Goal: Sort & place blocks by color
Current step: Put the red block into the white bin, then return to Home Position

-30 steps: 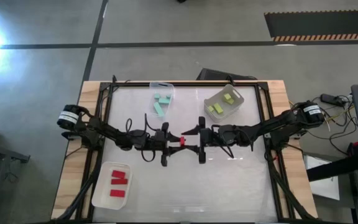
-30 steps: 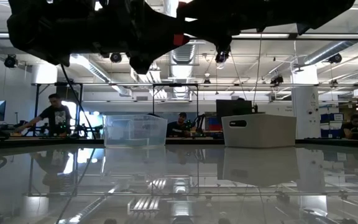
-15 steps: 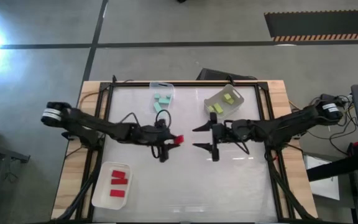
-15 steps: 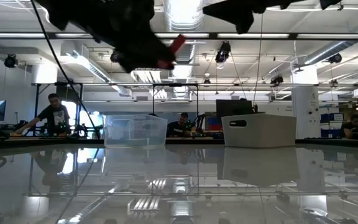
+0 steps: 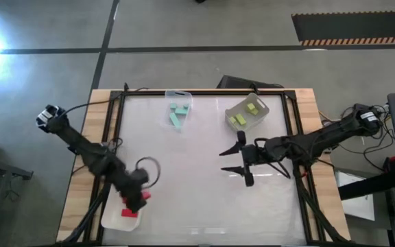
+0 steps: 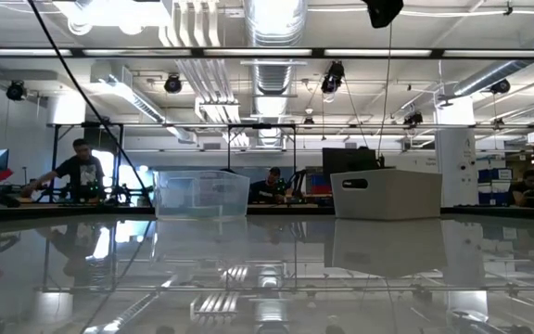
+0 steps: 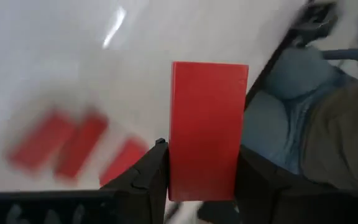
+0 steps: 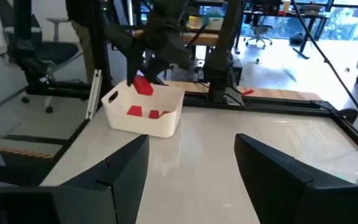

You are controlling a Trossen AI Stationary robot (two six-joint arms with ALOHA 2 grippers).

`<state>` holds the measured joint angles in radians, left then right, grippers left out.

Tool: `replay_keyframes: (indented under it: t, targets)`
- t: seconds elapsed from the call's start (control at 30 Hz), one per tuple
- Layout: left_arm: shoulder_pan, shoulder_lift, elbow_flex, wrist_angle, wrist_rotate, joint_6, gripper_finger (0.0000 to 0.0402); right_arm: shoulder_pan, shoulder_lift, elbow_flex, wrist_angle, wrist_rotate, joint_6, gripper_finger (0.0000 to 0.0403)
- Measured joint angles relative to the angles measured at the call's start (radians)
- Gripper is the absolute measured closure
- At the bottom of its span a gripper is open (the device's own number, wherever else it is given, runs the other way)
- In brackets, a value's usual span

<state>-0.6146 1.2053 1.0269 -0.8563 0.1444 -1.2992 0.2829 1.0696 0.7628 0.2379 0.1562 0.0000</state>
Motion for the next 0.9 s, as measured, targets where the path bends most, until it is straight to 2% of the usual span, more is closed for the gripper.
replay_keyframes:
  t: [0.17,0.3,0.4,0.5,0.63,0.73,0.9]
  targets:
    - [-0.167,0.027,-0.019,-0.08,0.006,-0.37,0.0281,0.0,0.013,0.0,0.007,0.001,-0.002,0.0177]
    - [-0.235,0.074,-0.019,-0.127,0.06,-0.528,0.0281,0.0,0.013,0.0,0.011,0.001,-0.001,0.0177]
    - [-0.25,0.107,-0.02,-0.148,0.064,-0.55,0.0281,0.001,0.013,0.0,0.014,0.001,-0.002,0.0177]
    - [-0.249,0.132,-0.02,-0.158,0.066,-0.553,0.0261,0.0,0.014,0.0,0.014,0.002,-0.002,0.0177]
    - [-0.248,0.167,-0.02,-0.157,0.161,-0.559,0.023,0.0,0.018,0.0,0.013,0.002,-0.004,0.0177]
    - [-0.248,0.175,-0.02,-0.156,0.227,-0.552,0.0222,0.001,0.017,0.0,0.013,0.002,-0.001,0.0177]
    - [-0.247,0.165,0.0,-0.156,0.211,-0.526,0.022,0.001,0.023,-0.005,-0.008,0.002,-0.064,0.0177]
